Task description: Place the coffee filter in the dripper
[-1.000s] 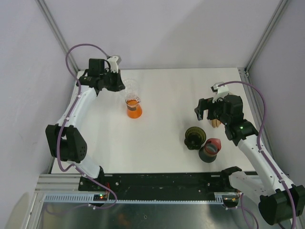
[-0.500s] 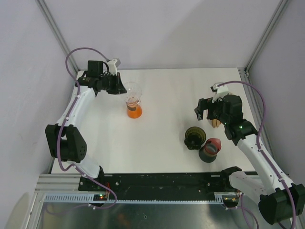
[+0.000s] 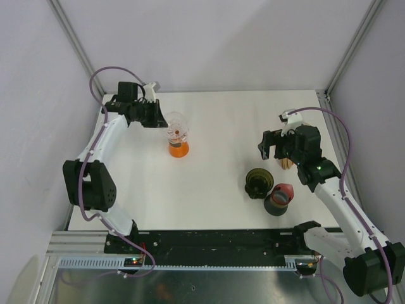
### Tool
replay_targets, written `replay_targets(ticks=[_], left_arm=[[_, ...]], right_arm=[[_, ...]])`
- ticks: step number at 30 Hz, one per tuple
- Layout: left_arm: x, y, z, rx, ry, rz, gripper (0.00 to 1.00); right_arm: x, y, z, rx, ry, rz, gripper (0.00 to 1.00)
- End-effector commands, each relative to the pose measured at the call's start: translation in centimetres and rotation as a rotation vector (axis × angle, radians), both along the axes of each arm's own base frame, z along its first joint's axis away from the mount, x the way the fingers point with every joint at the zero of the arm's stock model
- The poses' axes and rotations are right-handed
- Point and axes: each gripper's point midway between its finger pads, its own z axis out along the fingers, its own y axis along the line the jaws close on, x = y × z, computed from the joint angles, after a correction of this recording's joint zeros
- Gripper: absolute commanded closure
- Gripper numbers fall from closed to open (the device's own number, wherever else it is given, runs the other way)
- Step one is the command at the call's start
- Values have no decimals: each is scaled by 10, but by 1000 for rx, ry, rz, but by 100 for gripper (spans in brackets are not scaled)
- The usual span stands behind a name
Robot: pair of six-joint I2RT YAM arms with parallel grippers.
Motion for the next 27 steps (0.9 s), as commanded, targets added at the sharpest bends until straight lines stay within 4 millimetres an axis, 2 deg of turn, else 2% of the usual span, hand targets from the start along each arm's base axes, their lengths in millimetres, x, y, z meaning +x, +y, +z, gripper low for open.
replay_targets(ticks=[1,8,18,27], left_arm=[[7,-3,9,-37,6,1,91],[12,2,6,-34,25,20,85],[17,8,18,-35,0,40,64],[22,13,24,-10,-28,60,63]], right_arm=[[8,3,27,18,-71,1,1],[8,3,26,18,-69,1,1],[9,4,24,17,-61,3,1],[9,4,21,14,-54,1,1]])
